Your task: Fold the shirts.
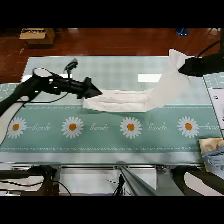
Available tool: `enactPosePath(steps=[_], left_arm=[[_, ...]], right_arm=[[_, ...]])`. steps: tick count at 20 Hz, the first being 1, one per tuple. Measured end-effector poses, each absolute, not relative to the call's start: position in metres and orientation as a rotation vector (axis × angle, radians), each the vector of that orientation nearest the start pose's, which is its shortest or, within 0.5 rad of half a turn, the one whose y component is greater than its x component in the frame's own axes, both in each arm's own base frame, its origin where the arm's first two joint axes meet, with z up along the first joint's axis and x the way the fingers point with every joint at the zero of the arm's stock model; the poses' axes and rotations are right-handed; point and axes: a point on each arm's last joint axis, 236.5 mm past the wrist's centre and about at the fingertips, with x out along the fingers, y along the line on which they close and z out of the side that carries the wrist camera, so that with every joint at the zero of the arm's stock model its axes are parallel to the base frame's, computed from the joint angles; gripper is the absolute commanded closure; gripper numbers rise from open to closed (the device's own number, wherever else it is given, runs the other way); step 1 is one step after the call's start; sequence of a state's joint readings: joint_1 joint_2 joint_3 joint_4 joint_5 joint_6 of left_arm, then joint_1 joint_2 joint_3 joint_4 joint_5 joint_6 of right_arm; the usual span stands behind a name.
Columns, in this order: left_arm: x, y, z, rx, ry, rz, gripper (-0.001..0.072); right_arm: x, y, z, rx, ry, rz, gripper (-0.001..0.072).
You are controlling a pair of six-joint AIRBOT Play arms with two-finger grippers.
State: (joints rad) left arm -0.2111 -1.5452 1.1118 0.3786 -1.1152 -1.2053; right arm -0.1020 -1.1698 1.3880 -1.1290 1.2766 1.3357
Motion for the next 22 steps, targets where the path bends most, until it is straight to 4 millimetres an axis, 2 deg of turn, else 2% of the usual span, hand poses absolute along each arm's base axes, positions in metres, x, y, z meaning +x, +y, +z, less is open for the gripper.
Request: enactPosePath(steps=[4,8,13,18,22], left_arm=[[0.358,-0.34,0.004,-0.842,1.319,-0.825,0.0688],[0.349,-0.38,-0.011,-0.909,1.335,-0.805,0.0688],[0.332,-0.415,-0.029,-0.965,1.372,-0.797,0.0688],[0.306,-0.451,-0.043,-0.99,1.425,-0.805,0.0689],[0.294,-0.475,-0.053,-1.007,1.446,-0.785,0.069]], right_arm=[[0.39,0.067,0.168,0.177,0.937,0.355,0.0669],[0.375,0.093,0.175,0.122,0.939,0.383,0.0669],[0.363,0.125,0.175,0.082,0.954,0.421,0.0669],[0.348,0.164,0.177,0.072,0.966,0.486,0.0669],[0.333,0.188,0.186,0.073,0.951,0.53,0.0669]])
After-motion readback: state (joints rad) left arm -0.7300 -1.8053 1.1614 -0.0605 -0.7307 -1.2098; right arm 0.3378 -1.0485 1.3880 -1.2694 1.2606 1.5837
